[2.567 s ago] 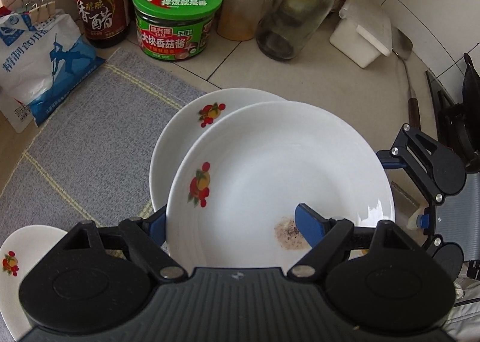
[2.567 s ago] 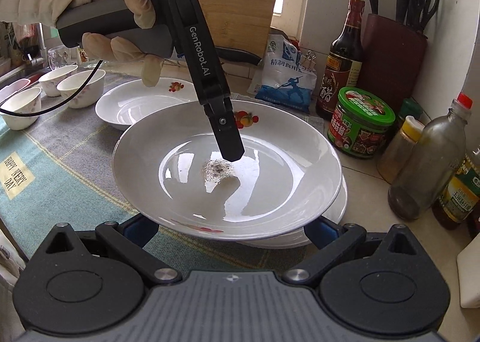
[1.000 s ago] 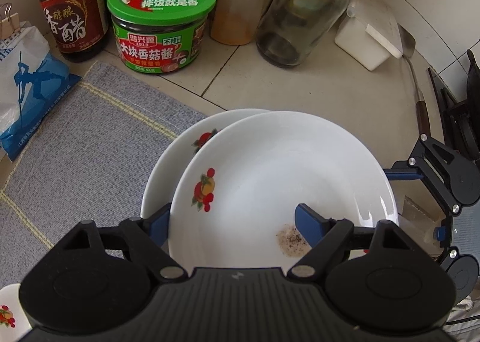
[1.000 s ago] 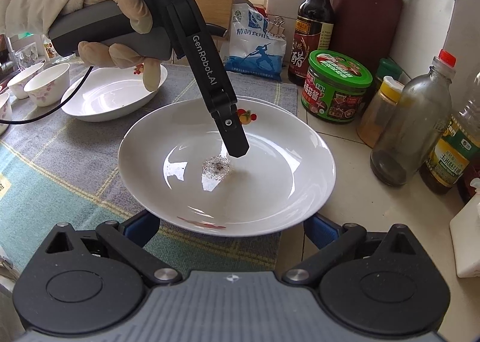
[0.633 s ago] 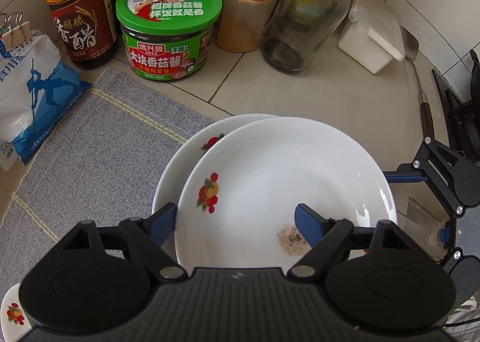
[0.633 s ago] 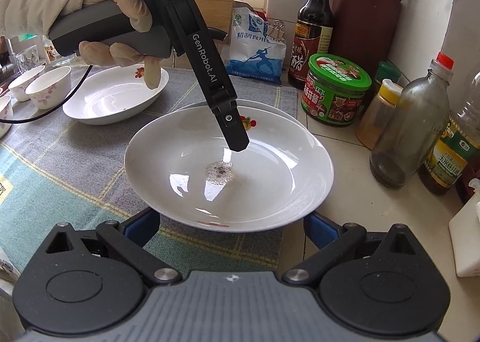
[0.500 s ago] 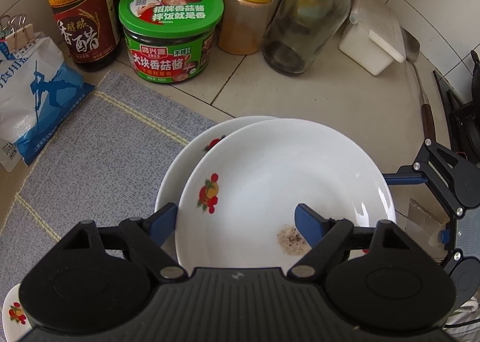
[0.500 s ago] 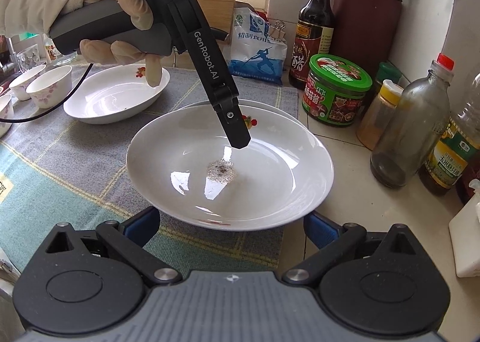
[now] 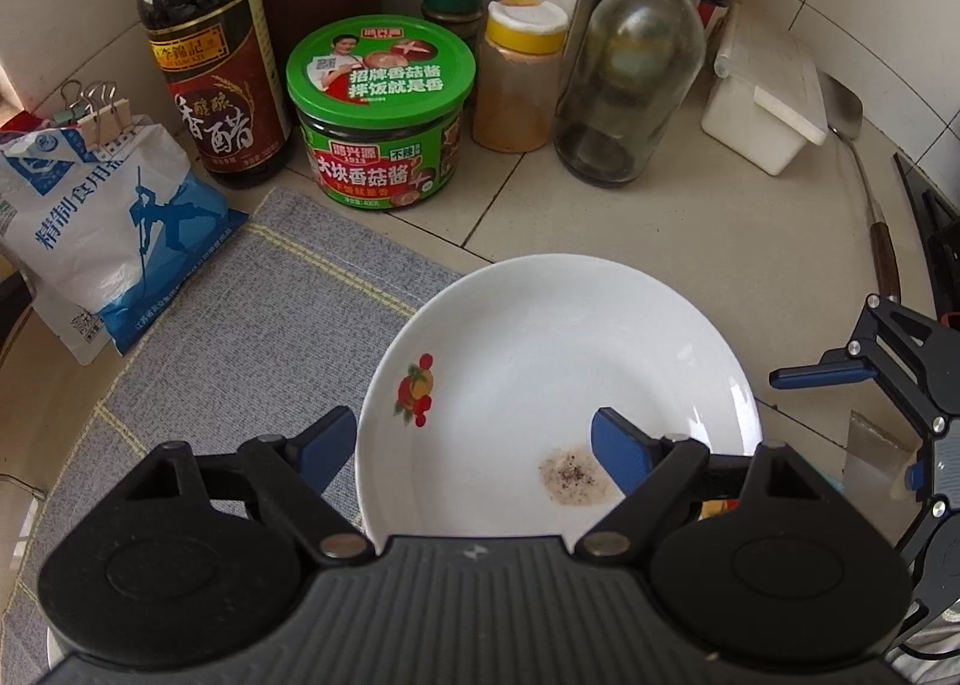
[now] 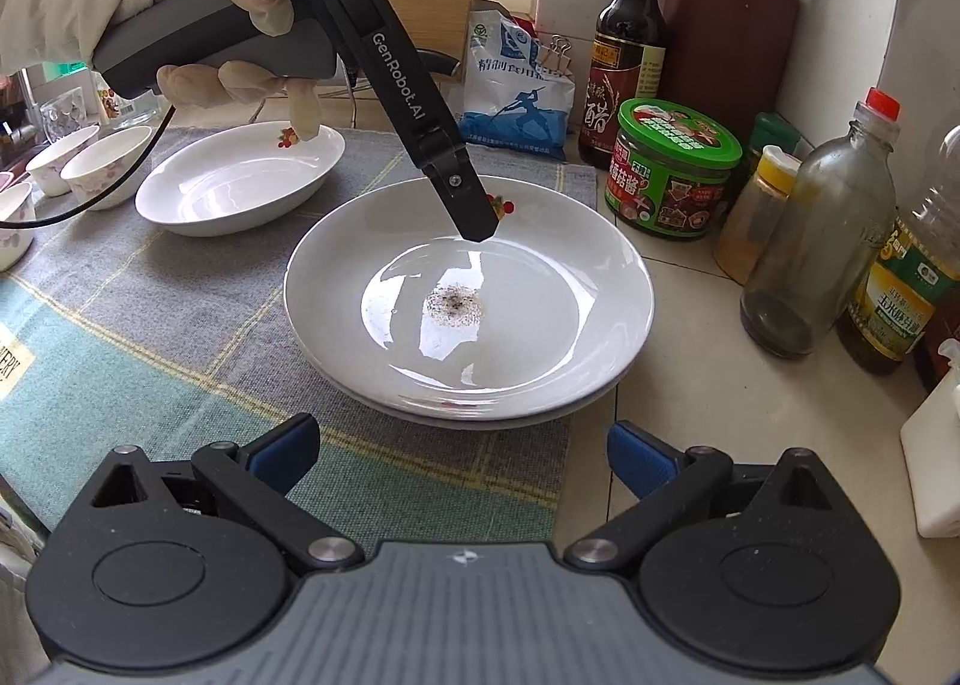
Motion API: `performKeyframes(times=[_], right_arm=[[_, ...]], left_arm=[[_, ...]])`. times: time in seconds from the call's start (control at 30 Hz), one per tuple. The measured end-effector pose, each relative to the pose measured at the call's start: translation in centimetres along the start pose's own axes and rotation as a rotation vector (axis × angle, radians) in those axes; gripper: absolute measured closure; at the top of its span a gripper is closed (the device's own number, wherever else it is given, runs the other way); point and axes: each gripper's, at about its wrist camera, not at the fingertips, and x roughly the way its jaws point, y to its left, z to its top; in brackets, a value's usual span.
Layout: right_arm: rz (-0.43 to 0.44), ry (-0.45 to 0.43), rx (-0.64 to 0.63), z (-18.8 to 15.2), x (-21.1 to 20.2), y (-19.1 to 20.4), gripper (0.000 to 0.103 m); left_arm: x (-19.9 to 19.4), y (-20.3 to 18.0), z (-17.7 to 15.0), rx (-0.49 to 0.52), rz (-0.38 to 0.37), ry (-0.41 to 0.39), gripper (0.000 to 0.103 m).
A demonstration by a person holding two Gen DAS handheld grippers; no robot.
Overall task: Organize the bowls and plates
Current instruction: 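Open both grippers and withdraw them from the stacked plates, then move both grippers to the rim of another white fruit-decorated plate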
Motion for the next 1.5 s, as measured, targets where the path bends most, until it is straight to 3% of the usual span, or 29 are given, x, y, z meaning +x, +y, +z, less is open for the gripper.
performKeyframes(times=[0.2,0.33,0.47,0.63,0.8,0.93,1.07,1.3,1.5], right_arm=[[0.021,-0.050,0.014,0.2,-1.2,-0.2,0.000],[0.042,-0.099,0.003,1.1,-1.7,-0.2,0.000],[0.080,-0.128,-0.037,2.4,-1.6,0.5,0.000],[0.142,-0.156,-0.098,4.5,-0.9,2.6,0.000],[0.155,-0.173,-0.101,6.3,0.1,4.5,0.000],[0.135,-0.203,-0.046,7.3,-0.2,5.1,0.000],[0.071,-0.205,-0.014,8.3,0.0,5.4,0.000],[0.073,-0.166,-0.055,9.5,0.8,7.6,0.000],[0.087,-0.119,-0.139,11.0,2.4,9.4,0.000]], left_arm=[[-4.4,-0.6,-2.2,-0.074,0.059,-0.116,0.018],[-7.8,-1.2,-5.5,-0.138,0.124,-0.184,0.017],[-10.1,-1.3,-9.6,-0.268,0.191,-0.229,0.016],[-10.8,-1.6,-14.8,-0.420,0.286,-0.261,0.014],[-10.0,-1.8,-19.1,-0.476,0.375,-0.260,0.014],[-9.5,-1.1,-21.8,-0.552,0.347,-0.273,0.014],[-9.0,-0.4,-23.0,-0.565,0.355,-0.283,0.014],[-7.9,0.6,-24.2,-0.529,0.432,-0.293,0.014],[-6.7,1.4,-24.6,-0.512,0.437,-0.304,0.014]])
